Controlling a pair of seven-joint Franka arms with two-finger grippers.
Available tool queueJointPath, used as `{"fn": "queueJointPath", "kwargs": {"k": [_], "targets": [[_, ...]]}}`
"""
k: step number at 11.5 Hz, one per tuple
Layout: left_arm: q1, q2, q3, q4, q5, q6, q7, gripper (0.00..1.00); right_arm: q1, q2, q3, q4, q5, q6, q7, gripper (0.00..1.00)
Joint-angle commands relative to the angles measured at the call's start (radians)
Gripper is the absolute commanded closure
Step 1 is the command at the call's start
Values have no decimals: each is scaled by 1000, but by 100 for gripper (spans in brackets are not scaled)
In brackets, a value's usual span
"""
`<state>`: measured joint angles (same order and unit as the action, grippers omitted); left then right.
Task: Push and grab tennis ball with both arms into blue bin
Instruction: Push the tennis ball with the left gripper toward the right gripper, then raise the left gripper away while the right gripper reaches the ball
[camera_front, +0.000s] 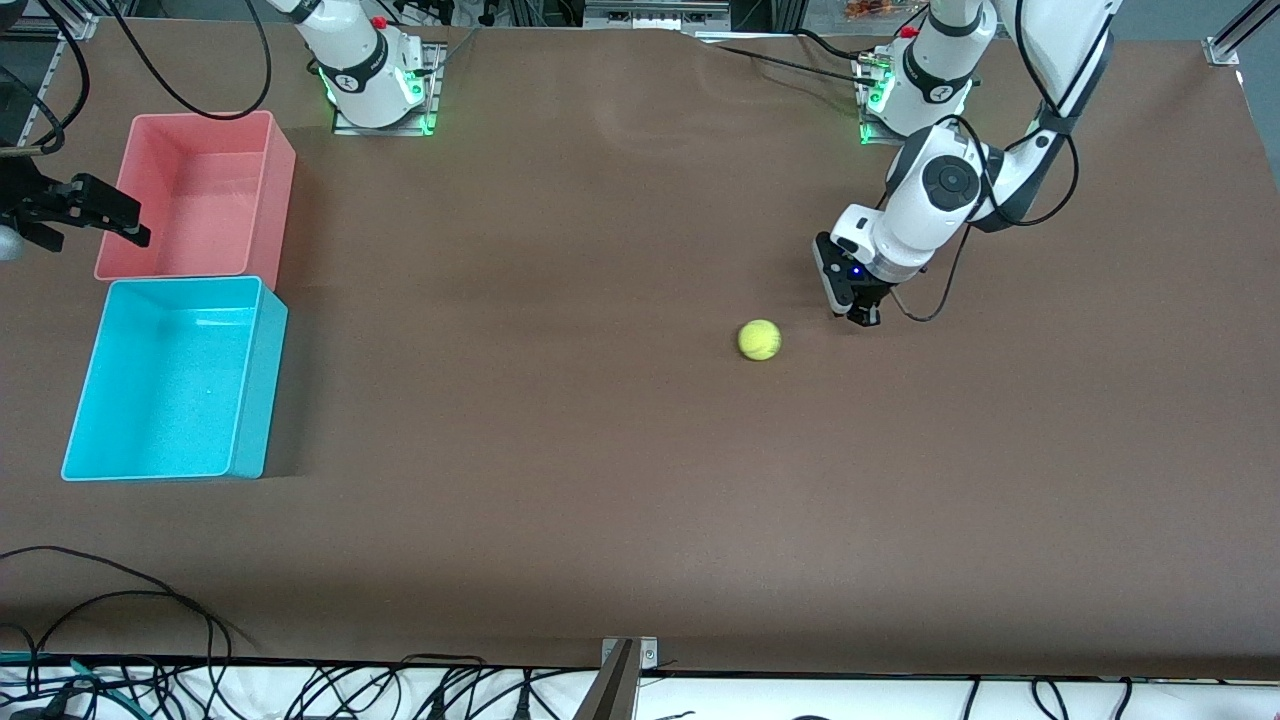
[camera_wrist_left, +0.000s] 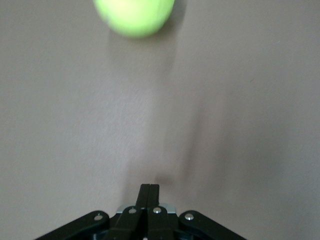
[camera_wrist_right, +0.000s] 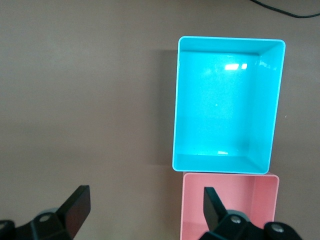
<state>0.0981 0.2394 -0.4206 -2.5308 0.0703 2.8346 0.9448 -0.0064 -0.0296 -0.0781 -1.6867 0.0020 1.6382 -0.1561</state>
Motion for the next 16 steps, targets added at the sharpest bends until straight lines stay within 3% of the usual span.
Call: {"fn": "queueJointPath", "kwargs": {"k": [1,5,7,11,14,16], "targets": [[134,-17,10,-3,122,-21,0,100,2,10,1,27,-8,-21,4,0],[348,-12,14,56,160,-46,-14,100,20,39,11,27,3,-17,15,0],[425,-14,11,159,151,-172,-18,100,69,79,15,30,3,-1,15,0],[445,-3,11,449,105,-510,-174,100,140,175,40,41,-3,76,12,0],[434,26,10,550,13,-561,-381,100,192,275,50,61,6,150,17,0],[411,24,2,590,13,-590,-563,100,221,351,55,61,7,238,17,0]]}}
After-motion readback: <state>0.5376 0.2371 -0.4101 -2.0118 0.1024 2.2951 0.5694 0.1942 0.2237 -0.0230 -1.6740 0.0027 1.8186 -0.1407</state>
